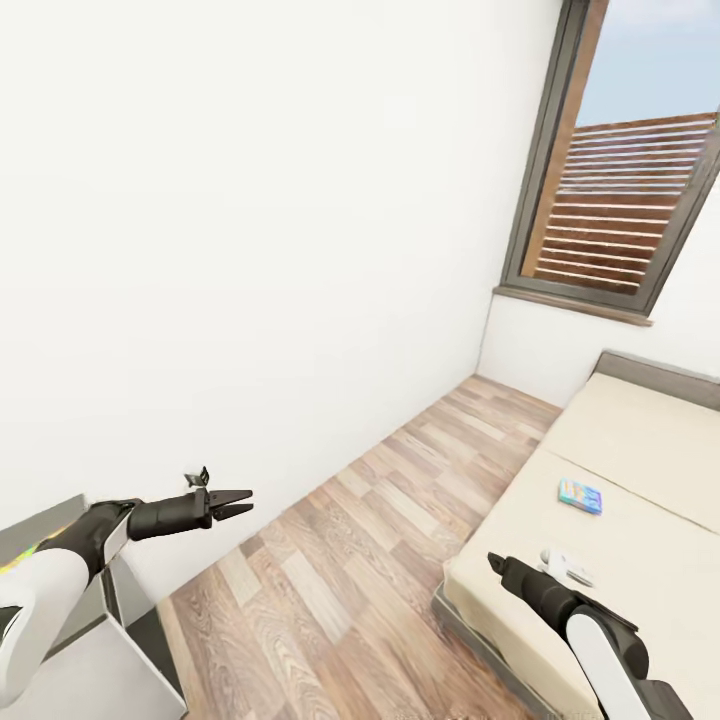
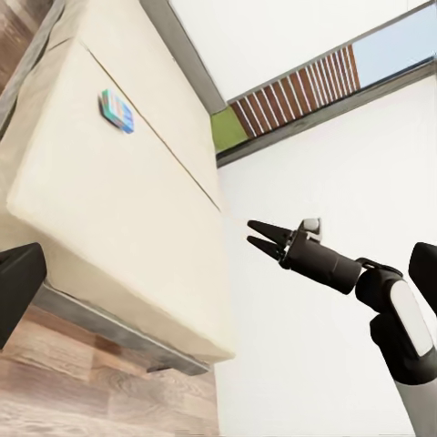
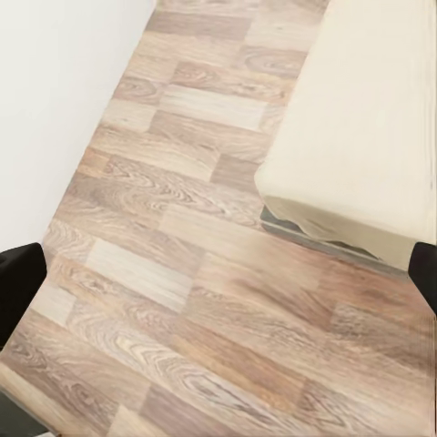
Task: Put all the toys in the child's room - the three board games (two on the bed and one on the table), the two jigsaw puzzles on the table, and the tennis ball on the table - inside the toy box on the table in the child's room.
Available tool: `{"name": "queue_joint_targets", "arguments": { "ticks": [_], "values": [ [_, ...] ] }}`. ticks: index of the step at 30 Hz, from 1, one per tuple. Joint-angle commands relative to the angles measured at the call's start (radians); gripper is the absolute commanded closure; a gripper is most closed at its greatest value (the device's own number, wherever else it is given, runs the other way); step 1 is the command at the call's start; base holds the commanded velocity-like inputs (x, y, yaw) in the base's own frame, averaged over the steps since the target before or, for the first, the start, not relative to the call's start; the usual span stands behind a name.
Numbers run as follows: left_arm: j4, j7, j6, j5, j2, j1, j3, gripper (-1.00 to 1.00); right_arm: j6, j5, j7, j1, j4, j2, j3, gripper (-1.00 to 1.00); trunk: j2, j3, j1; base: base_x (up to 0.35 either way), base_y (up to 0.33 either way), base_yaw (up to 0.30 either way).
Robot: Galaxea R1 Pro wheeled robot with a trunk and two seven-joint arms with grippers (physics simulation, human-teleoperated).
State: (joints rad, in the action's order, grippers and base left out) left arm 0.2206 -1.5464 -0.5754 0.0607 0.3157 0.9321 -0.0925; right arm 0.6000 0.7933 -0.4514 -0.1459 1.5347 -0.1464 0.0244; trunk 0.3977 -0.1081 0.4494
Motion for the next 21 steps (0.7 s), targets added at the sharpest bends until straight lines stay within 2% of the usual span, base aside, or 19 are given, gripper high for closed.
{"name": "queue_joint_targets", "arguments": {
  "ticks": [1, 21],
  "values": [
    [0.0, -0.004, -0.011, -0.002, 0.0, 0.001, -0.002, -1.0, 0.001, 0.01, -0.01, -0.001, 0.001, -0.001, 0.002, -1.0, 0.002, -0.003, 0.001, 0.0, 0.0, -0.267],
    [0.0, -0.001, -0.011, -0.002, -0.001, -0.001, -0.002, -1.0, 0.0, 0.012, -0.01, -0.001, -0.007, -0.001, 0.002, -1.0, 0.002, -0.011, 0.001, 0.0, 0.0, -0.268]
  ]
}}
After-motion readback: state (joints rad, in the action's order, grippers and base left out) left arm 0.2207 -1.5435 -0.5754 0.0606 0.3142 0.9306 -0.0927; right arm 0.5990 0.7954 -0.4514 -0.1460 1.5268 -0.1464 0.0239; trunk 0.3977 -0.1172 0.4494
